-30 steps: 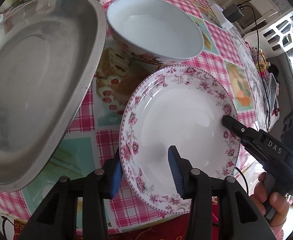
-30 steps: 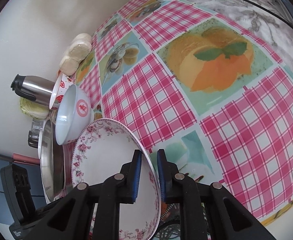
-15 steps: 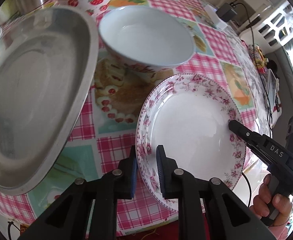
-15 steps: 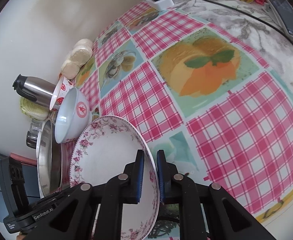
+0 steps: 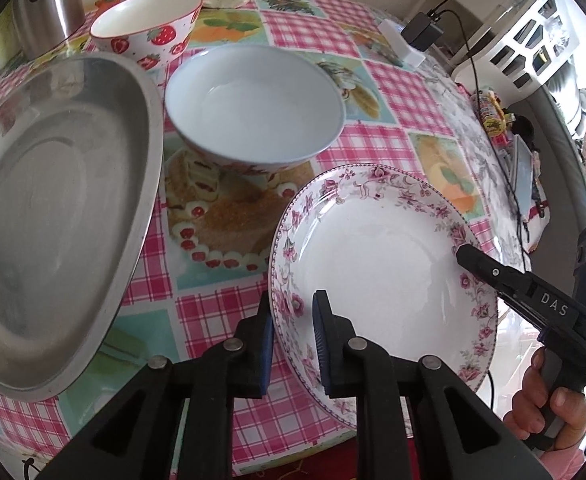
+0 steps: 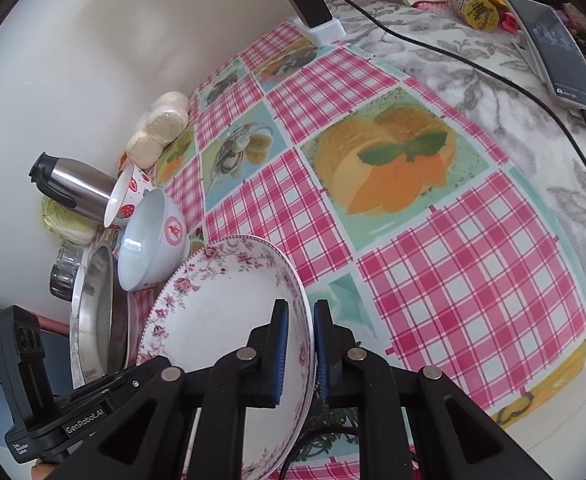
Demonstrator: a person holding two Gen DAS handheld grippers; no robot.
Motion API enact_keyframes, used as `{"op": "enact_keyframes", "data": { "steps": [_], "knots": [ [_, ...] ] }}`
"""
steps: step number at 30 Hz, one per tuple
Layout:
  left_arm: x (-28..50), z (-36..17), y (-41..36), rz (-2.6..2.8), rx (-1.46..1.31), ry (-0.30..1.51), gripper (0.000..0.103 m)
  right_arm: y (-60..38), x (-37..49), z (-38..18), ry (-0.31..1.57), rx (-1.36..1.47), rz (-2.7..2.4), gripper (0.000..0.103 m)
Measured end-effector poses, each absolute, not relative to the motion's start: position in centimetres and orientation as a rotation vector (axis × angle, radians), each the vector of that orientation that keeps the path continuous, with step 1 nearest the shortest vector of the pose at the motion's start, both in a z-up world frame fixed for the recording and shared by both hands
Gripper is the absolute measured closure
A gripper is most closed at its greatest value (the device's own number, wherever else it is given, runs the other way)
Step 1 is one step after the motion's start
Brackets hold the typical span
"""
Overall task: Organize plates and bowls
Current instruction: 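Carry the floral plate with the right tool toward the steel tray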
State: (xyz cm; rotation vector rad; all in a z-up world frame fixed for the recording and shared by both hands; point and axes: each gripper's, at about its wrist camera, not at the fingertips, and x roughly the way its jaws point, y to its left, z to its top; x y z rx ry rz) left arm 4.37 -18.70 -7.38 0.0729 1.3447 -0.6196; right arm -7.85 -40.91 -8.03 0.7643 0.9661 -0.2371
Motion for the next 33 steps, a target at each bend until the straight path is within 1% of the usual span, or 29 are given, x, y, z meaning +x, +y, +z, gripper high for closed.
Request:
{"op": "enact_keyframes", "data": {
  "steps": [7,15,21,33],
  "knots": [
    [4.2,-5.6,-19.3,-0.680,0.051,1.272,0.085,-41.2,-8.3,-6.3,0.942,0.738,-0.262,0.089],
    [4.6,-2.6,-18.1,-0.731,-0.038,1.167,0.085,-41.0,-8.1,-1.7,0.863,0.688,-0.261,0.089],
    [5.7,-1.0,-16.3,-0.720,-0.104,1.111,0.085,-39.7,-6.3,1.0,0.847,0.637,-0.246,0.089],
    [7.8,0.6,-11.7,-0.671,-0.251,1.046,0.085,-36.8,-3.0,3.1,0.821,0.639,-0.175,0.089]
  ]
}}
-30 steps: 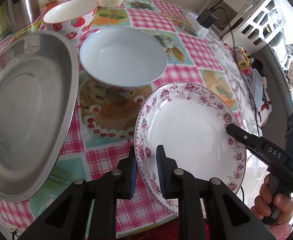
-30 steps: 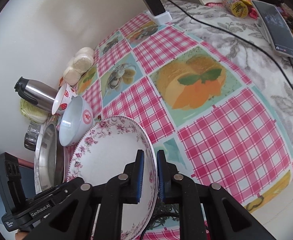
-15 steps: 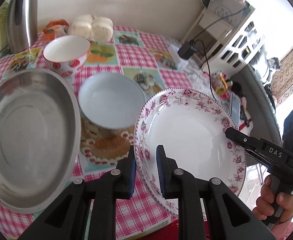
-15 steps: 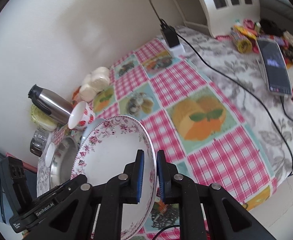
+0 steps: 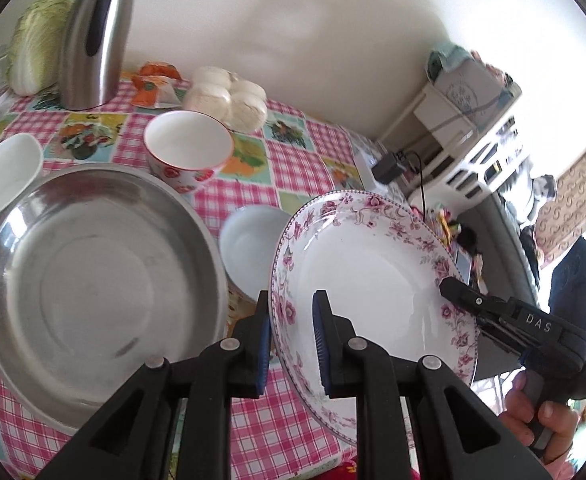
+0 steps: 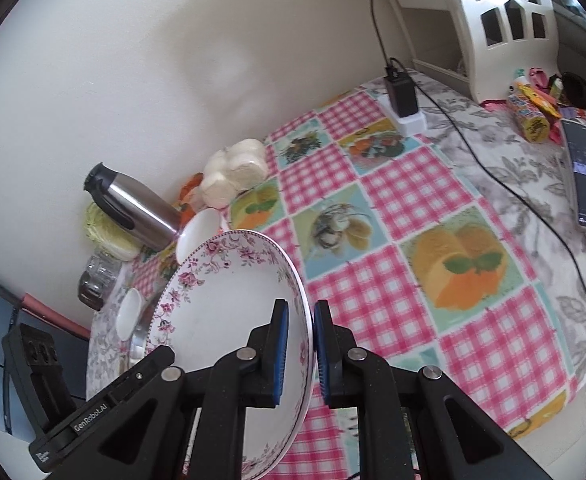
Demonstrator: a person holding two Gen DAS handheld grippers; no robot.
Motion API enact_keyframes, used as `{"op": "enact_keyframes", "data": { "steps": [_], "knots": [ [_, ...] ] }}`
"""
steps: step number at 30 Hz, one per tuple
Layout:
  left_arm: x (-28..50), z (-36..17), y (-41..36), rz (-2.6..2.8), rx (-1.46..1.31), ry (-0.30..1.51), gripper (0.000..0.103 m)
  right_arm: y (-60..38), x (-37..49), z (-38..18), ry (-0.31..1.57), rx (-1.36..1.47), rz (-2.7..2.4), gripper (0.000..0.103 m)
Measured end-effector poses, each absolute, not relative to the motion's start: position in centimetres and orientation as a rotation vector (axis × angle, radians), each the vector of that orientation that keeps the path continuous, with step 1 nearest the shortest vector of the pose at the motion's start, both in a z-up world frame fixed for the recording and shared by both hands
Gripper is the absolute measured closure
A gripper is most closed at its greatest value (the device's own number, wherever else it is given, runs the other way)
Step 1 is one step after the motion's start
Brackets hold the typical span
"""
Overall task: Organize plates and bowls
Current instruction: 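Carry the floral plate with the right tool toward the steel tray, then lower the floral plate into the steel tray with the right tool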
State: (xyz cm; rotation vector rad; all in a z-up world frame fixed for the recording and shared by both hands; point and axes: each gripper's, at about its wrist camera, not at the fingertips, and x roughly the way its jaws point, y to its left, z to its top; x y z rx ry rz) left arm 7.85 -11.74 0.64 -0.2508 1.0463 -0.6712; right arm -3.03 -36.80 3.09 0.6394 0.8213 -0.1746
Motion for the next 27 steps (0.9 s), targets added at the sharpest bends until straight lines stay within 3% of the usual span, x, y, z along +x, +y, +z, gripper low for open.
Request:
{"op": "enact_keyframes", "data": {
  "steps": [27],
  "knots": [
    [12.5,-0.3,0.0,-0.447,-0.505,1.005,0.082,-27.1,5.8,3.5,0.879,0.562,-0.011,0.089]
  ]
}}
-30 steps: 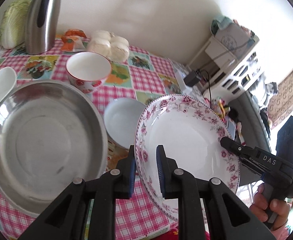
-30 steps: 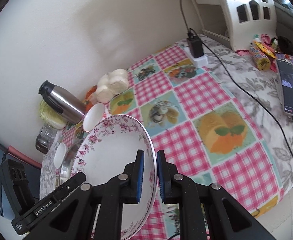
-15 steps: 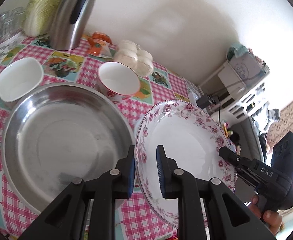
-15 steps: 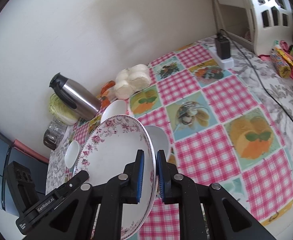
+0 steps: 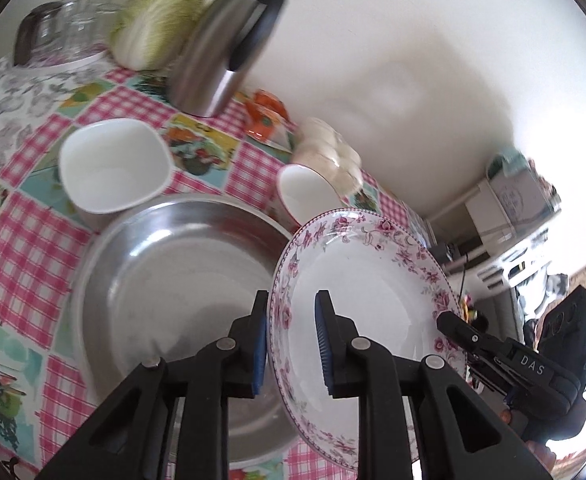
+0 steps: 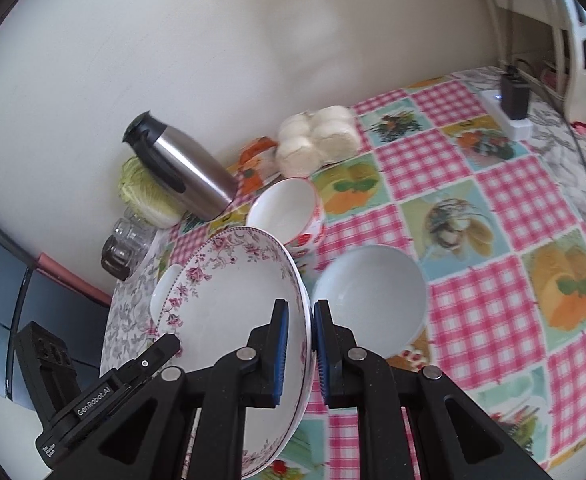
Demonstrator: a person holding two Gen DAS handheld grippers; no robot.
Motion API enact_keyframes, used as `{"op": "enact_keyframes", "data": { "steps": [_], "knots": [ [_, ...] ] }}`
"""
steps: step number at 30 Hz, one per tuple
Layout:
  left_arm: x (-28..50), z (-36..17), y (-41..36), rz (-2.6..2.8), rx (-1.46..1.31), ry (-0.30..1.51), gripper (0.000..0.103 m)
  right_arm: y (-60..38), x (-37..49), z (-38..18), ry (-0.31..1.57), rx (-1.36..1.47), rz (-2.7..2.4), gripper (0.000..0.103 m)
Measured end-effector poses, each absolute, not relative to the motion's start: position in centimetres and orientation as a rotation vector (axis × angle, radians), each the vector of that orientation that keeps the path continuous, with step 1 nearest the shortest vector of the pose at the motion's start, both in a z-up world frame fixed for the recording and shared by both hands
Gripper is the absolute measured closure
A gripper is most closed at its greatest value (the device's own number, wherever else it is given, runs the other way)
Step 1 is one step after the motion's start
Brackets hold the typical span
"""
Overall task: Organize plates and bowls
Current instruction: 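Lower the floral plate into the steel tray with the right tool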
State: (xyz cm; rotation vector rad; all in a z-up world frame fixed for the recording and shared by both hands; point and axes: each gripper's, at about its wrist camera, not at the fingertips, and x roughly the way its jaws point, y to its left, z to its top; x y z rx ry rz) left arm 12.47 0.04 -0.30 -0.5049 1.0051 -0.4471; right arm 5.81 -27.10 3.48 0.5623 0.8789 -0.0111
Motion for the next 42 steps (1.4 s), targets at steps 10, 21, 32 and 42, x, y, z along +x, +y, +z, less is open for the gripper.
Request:
{"op": "enact_keyframes", "data": {
  "steps": [10,21,32,42],
  "knots": [
    [13.3,-0.8,4.3,-0.335,-0.539,0.979,0.081,-22.6,9.4,2.2,0.927,0.525,0.052,0.089],
    [13.6,-2.3,5.1,-0.252,-0.484,1.034,0.079,-20.4,11.2,-1.9,1.009,0.509,0.075,0.087],
    [14.7,-5.7,4.5,-0.215,-0.457,1.158,0.079,-20.8,11.4,-4.7,1.052,0.532,0.063,0.087],
    [15.2,-6.4,4.1,-0.201,-0.432,1.169,0.079,-20.8,11.9,-6.2,1.081,0.533,0.059,0.087]
  ]
}}
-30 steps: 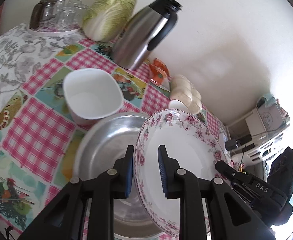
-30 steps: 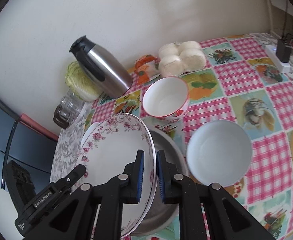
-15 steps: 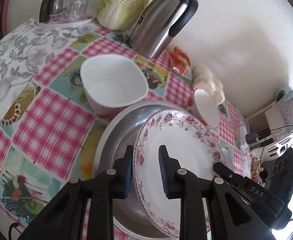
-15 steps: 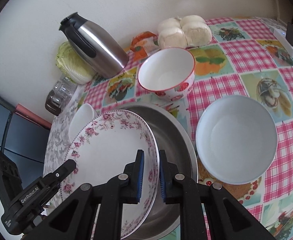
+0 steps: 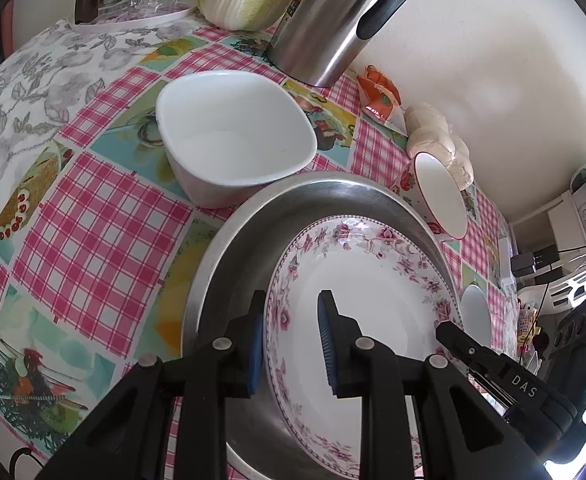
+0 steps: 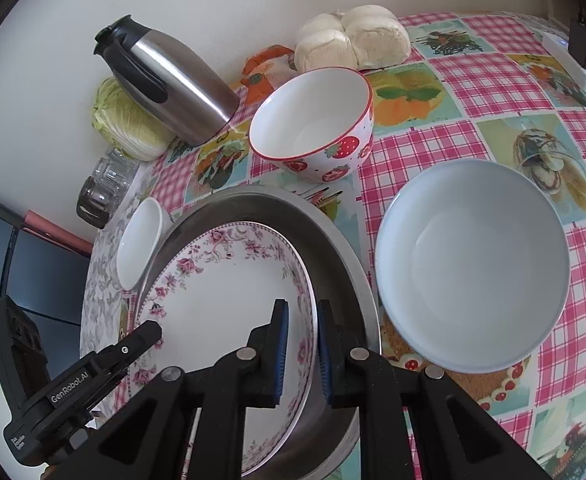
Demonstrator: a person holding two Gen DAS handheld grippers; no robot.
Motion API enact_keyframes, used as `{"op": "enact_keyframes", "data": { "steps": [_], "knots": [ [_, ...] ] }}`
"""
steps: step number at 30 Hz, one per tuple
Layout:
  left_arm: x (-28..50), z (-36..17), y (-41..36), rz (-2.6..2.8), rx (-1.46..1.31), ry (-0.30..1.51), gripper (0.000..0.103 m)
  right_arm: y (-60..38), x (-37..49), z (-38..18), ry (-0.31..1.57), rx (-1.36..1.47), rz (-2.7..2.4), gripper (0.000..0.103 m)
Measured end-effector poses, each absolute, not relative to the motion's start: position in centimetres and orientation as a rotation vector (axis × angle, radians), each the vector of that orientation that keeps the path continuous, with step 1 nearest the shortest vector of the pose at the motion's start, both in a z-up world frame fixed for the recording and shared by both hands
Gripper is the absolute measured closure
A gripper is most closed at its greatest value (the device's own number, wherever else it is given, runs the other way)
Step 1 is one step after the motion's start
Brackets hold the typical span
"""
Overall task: Organize plates and bowls
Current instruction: 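Lower the floral plate into the steel tray with the right tool, then open the right tool to release the plate in the tray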
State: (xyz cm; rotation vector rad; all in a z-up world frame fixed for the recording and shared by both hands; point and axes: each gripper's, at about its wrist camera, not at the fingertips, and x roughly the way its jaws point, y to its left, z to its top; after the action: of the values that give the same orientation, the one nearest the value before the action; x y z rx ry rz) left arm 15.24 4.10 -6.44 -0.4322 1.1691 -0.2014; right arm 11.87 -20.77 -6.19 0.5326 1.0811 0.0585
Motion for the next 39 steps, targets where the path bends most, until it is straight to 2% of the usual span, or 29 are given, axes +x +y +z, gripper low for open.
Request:
{"op": "enact_keyframes", "data": {
  "steps": [14,24,32,39],
  "knots": [
    [15.8,-7.8,4.2,-0.168,-0.443,1.215,0.077,-20.1,12.3,-7.2,1.107,0.500,0.051,0.087],
    [15.7,-7.8,4.1,-0.149,-0.422,1.216,0.075,-18.3,12.3,-7.3,1.117,0.337,0.016,0.085],
    [15.8,-7.8,3.8,-0.128,-0.396,1.215,0.075,-18.3,12.3,-7.3,1.116,0.326,0.015,0.085],
    [15.7,-7.7,3.5,-0.118,-0.369,1.212,0.070,-18.3,12.3,-7.4,1.120,0.325,0.005,0.086]
  ]
}}
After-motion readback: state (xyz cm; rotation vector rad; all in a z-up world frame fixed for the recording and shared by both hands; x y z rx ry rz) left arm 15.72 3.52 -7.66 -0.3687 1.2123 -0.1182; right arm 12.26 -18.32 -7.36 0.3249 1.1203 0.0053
